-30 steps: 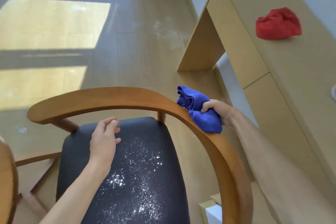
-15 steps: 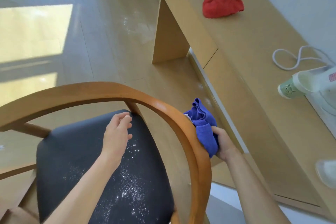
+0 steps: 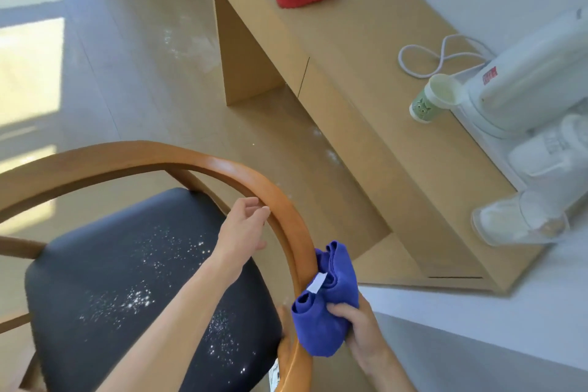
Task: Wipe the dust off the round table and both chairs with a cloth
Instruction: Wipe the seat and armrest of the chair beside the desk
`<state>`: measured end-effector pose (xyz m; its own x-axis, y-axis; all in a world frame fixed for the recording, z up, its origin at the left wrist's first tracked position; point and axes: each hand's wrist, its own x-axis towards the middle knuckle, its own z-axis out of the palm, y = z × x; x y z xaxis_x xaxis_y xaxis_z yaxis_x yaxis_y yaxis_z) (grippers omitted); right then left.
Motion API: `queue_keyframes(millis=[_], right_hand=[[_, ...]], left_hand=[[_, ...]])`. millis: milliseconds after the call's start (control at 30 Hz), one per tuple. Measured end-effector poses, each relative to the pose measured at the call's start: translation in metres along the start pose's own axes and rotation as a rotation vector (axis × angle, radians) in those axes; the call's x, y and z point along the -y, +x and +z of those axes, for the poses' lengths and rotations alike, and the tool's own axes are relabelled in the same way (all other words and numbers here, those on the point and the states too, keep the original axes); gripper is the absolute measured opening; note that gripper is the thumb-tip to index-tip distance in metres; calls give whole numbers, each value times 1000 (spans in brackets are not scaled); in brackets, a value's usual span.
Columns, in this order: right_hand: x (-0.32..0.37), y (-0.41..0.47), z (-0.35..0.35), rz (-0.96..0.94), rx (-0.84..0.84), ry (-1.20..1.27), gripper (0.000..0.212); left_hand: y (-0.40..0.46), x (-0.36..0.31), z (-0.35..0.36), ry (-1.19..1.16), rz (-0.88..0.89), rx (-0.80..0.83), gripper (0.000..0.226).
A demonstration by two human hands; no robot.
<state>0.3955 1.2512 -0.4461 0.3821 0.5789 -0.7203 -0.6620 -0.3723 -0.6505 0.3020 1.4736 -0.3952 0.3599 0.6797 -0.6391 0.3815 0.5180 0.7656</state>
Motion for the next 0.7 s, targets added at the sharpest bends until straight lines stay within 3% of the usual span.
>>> queue_keyframes(millis=[133,233,367,700], right_hand=[[-21,-4,10,32,-99,-3,40],[-7,6,20,-19,-107,-97,56],[28,27,38,-98,-20,-121,55],[109,99,80,-94,256,-279,25]], left_hand=[[1,1,14,-63,-30,-29,37],[6,-1,19,-92,-58,-69,31],[10,-1,24,-19,-72,-122,28],[21,-6,12,-260,-187,18,15]])
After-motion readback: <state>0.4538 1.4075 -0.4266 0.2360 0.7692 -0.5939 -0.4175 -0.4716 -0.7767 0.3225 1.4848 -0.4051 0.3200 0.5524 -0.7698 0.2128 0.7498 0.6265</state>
